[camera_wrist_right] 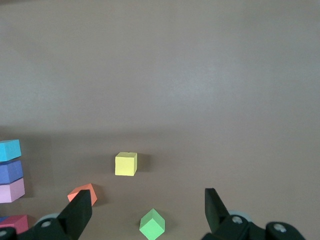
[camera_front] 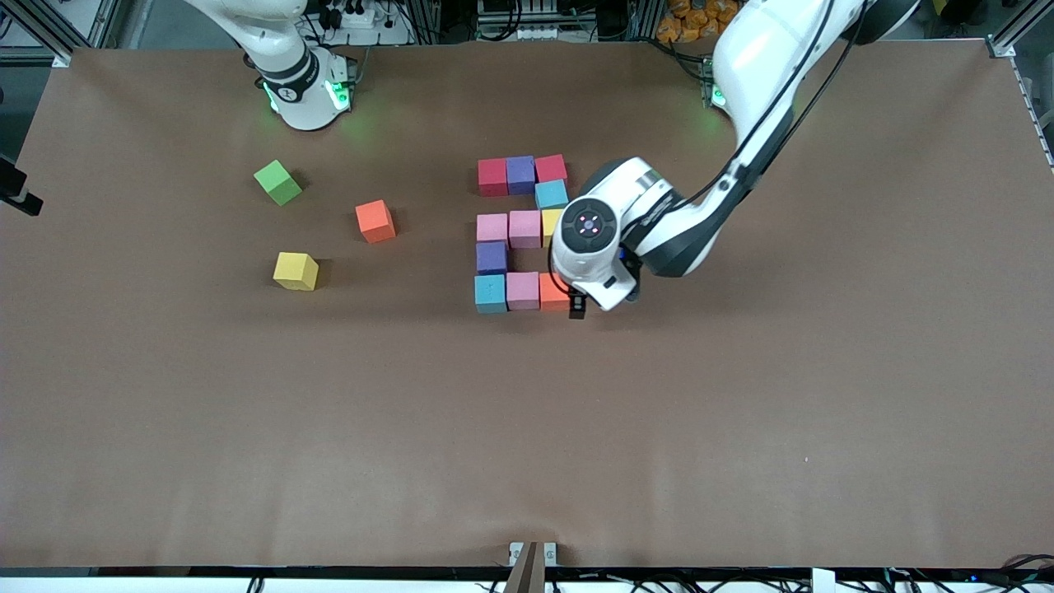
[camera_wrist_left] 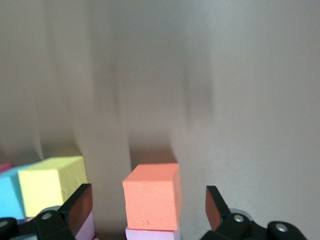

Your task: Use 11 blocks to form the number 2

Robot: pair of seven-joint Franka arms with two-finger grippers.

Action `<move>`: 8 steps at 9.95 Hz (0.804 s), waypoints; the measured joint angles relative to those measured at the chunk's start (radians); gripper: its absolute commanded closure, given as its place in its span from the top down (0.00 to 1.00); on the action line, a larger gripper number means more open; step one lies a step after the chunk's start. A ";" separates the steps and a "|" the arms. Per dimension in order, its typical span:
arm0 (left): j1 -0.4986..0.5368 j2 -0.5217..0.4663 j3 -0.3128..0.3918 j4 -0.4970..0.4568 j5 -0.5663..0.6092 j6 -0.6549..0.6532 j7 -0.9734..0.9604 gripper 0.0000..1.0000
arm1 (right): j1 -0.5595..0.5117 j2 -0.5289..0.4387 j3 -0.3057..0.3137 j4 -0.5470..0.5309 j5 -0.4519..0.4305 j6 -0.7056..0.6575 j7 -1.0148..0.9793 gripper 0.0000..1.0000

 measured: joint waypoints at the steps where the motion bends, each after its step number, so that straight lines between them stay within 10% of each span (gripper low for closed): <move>1: 0.042 -0.045 0.004 0.002 0.001 -0.029 0.070 1.00 | 0.000 0.000 0.000 0.000 0.000 0.000 0.000 1.00; 8: 0.395 -0.212 0.008 0.049 0.008 -0.100 0.738 1.00 | 0.000 0.000 0.000 0.001 0.000 0.001 0.000 1.00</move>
